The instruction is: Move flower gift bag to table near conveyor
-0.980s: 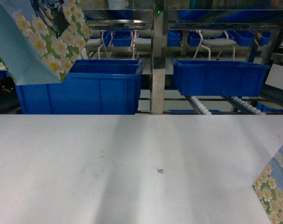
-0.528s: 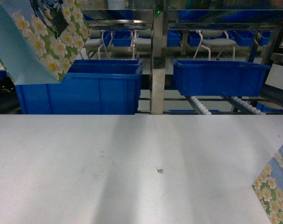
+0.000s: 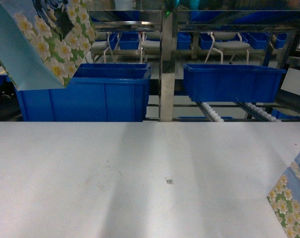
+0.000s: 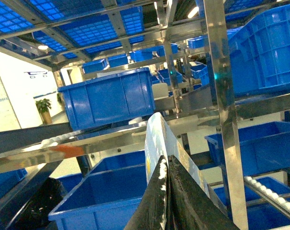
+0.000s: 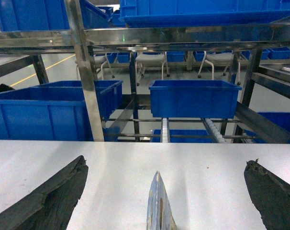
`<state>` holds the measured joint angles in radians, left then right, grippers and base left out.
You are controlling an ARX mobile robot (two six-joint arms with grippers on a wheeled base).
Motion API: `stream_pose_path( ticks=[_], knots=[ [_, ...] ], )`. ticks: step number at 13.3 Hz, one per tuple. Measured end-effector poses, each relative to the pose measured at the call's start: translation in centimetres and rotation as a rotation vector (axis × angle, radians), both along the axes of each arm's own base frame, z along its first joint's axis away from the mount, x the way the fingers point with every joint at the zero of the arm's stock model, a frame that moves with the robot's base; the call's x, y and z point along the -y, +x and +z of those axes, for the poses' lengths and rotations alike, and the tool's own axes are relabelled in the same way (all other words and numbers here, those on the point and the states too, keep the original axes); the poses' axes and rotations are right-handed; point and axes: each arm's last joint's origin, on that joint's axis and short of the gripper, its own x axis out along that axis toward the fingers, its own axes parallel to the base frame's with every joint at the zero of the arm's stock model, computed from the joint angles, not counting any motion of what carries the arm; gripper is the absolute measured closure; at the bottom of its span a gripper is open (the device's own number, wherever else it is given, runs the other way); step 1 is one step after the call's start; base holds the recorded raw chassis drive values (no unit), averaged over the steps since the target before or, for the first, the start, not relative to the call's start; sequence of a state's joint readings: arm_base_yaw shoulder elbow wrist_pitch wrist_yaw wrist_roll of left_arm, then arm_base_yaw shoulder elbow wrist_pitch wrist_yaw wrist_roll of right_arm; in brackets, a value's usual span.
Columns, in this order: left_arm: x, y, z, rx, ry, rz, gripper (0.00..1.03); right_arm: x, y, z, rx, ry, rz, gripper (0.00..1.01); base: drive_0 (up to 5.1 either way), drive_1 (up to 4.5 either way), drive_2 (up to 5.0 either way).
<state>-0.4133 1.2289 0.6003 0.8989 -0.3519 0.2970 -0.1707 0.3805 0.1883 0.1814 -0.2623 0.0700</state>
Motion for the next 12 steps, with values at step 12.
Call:
stream_pose_path(
  ticks=[12],
  knots=[
    [4.3, 1.0, -20.5, -0.453, 0.184, 0.28, 1.01, 0.0, 0.0, 0.0, -0.003, 0.001, 0.0, 0.03, 0.0, 0.0, 0.0]
  ],
)
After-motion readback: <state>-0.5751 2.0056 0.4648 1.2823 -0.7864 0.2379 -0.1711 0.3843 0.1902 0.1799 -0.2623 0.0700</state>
